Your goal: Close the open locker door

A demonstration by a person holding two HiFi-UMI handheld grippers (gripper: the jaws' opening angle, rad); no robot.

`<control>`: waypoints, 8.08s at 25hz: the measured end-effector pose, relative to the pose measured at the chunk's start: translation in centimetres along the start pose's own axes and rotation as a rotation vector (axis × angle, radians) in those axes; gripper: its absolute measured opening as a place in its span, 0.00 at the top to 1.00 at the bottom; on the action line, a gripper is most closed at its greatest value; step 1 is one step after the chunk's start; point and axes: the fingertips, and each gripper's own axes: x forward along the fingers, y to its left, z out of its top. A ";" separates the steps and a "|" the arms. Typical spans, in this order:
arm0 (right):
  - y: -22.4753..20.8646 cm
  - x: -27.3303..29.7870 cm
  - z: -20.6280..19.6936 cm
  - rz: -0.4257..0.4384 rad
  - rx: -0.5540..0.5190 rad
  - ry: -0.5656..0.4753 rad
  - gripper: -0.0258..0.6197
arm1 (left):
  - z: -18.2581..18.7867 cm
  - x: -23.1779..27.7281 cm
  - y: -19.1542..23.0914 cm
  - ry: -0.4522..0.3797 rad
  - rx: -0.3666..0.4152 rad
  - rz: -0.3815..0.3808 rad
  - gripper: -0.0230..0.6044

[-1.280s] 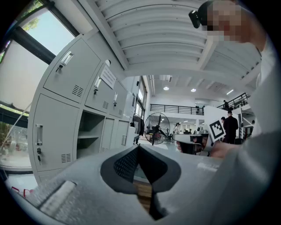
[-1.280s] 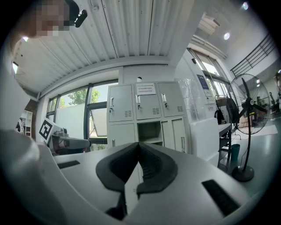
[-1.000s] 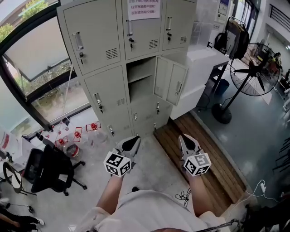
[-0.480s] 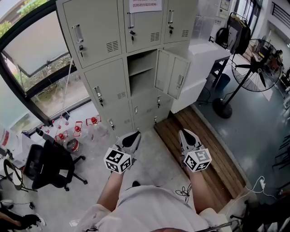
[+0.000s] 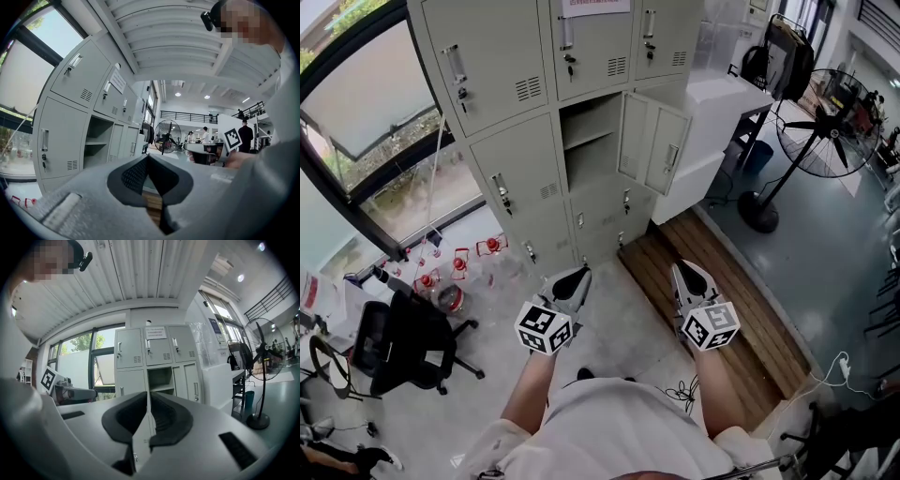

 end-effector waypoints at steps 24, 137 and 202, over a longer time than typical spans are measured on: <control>3.5 2.2 -2.9 -0.075 0.028 0.048 0.83 | -1.8 -2.3 5.0 0.040 -0.021 -0.060 0.94; -31.7 35.5 -1.6 -0.163 0.027 0.125 0.76 | -1.2 30.4 23.0 0.111 -0.083 -0.072 0.94; -5.7 42.7 -7.1 0.306 -0.015 0.185 0.64 | -2.5 17.7 30.1 0.102 -0.116 0.179 0.94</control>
